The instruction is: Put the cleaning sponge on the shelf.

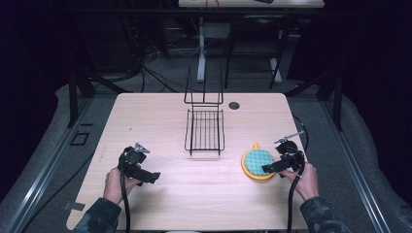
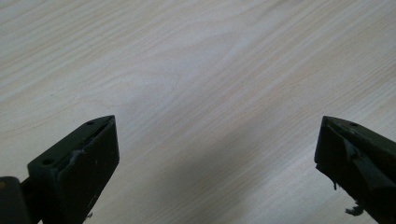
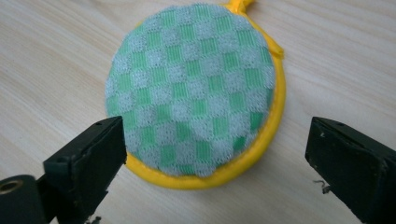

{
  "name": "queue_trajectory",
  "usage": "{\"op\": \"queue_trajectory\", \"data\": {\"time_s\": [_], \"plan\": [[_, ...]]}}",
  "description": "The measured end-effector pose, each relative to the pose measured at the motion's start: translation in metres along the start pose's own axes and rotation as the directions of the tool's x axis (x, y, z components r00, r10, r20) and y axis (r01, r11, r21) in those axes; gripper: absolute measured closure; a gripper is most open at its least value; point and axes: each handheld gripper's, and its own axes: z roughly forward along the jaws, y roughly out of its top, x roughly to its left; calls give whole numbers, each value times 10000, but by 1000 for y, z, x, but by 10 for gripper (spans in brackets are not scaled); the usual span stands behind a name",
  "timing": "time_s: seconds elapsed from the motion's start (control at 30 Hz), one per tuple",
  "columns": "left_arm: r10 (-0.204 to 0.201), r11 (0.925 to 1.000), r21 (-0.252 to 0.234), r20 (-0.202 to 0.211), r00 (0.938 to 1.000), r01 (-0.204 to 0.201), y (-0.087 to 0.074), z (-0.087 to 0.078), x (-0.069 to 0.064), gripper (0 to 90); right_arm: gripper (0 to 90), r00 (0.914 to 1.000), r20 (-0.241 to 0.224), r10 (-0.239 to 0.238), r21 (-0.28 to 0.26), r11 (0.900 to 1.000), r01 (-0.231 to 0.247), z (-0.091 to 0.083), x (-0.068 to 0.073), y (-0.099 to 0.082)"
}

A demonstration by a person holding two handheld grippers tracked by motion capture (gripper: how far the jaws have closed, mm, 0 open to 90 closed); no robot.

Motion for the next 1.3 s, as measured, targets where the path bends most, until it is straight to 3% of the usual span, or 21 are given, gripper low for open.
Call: {"op": "queue_trajectory", "data": {"time_s": [0.27,0.47,0.7,0.97,1.3], "plan": [[28,9999,113,55,10000,-28,0,0,1,0,178,9990,286,-331,329,9989,322,17,5,14],[0,9998,194,43,10000,0,-1,0,1,1,288,9995,302,-94,457,9989,80,22,4,15],[61,9997,257,51,10000,-62,-2,1,2,1,426,9992,-52,397,254,9989,-395,23,-1,11],[-103,9996,259,60,9999,102,-3,1,3,1,570,9993,63,366,318,9988,-368,22,0,10],[-228,9997,73,222,9995,227,-3,-1,5,0,769,9989,462,23,-37,10000,-22,20,7,8]]}}
